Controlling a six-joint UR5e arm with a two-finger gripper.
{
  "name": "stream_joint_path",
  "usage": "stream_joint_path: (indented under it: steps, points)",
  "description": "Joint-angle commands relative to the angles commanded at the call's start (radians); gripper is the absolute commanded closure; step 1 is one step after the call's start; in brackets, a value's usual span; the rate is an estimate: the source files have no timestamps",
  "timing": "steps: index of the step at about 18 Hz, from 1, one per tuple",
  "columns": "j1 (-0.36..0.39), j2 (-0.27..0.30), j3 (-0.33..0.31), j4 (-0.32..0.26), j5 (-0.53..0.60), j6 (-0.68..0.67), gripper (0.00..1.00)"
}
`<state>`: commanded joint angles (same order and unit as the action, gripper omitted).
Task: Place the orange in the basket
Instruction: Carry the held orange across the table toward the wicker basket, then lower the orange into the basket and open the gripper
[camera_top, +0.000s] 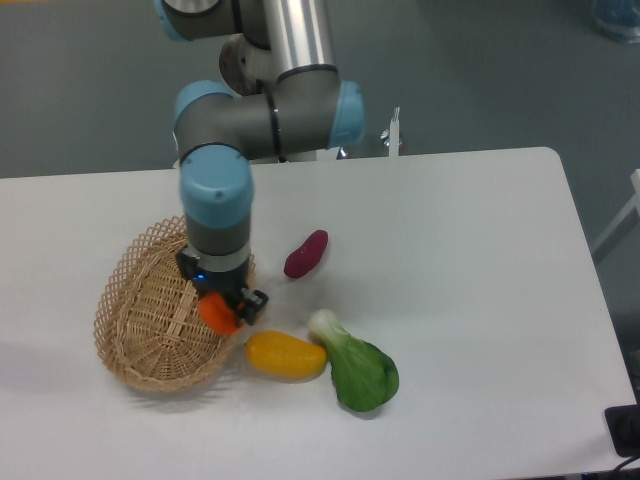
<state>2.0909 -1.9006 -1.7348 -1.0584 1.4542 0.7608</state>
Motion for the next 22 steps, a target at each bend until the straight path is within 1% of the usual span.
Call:
stream_joint_path:
  steps: [1, 2, 4, 5, 6, 7, 12, 14, 17, 19, 22]
  points:
    - [-0.009, 0.0, -0.015, 0.003, 0.002, -0.002, 0.67]
    - [-0.014, 0.0, -0.023, 0.008, 0.005, -0.002, 0.59]
    - [-0.015, -0.003, -0.025, 0.008, 0.008, 0.0, 0.46]
    - [-0.017, -0.006, -0.026, 0.008, 0.009, -0.002, 0.32]
    - [-0.017, -0.009, -0.026, 0.008, 0.011, -0.002, 0.14]
    - [-0.017, -0.009, -0.026, 0.009, 0.015, -0.003, 0.0]
    - [-0.019, 0.0, -0.023, 0.003, 0.018, -0.002, 0.0]
    - [-0.006, -0.008, -0.013, 0.0, 0.02, 0.002, 0.0]
    - [0.063, 0.002, -0.009, 0.003, 0.02, 0.009, 0.0]
    - [0.124, 0.006, -0.005, 0.005, 0.02, 0.02, 0.0]
    - [0.204, 0.011, 0.014, 0.003, 0.02, 0.075, 0.0]
